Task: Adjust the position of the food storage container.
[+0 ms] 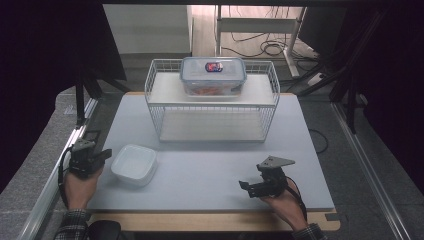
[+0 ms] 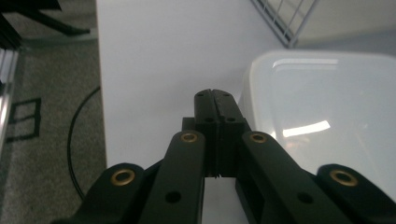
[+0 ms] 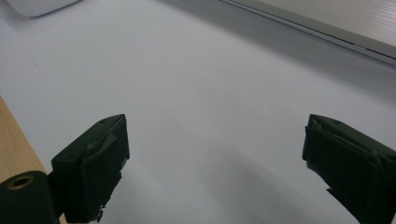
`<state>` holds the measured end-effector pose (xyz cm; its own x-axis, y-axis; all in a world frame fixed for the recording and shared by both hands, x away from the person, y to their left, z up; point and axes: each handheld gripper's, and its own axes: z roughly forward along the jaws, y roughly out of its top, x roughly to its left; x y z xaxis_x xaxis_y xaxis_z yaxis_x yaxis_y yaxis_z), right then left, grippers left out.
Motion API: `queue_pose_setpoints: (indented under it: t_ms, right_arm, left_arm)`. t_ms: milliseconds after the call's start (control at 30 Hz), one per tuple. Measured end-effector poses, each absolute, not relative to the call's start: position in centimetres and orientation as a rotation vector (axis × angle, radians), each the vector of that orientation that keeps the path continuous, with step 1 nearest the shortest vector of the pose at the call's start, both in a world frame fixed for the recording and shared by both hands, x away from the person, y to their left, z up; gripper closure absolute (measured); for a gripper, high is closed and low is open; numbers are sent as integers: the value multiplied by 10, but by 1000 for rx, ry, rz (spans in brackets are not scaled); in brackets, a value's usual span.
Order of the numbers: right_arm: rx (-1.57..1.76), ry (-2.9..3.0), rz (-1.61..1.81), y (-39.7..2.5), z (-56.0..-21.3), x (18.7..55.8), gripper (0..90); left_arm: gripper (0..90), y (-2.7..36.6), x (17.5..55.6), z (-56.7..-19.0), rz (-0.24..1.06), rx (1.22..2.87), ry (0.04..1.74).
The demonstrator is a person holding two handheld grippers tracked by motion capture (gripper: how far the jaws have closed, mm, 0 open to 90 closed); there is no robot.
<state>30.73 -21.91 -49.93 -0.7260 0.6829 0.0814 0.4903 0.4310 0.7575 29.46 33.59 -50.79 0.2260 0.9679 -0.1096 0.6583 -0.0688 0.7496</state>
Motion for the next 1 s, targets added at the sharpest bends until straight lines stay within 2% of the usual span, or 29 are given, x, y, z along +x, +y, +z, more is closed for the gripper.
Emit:
queue_pose_setpoints:
  t_ms: [333, 1000]
  right_arm:
    - [1024, 2448, 1179, -218, -499, 307, 81]
    - [1017, 2460, 1143, -218, -501, 307, 81]
  left_arm:
    - [900, 309, 297, -505, 505, 1879, 1481]
    - [900, 230, 300, -499, 341, 2006, 1269]
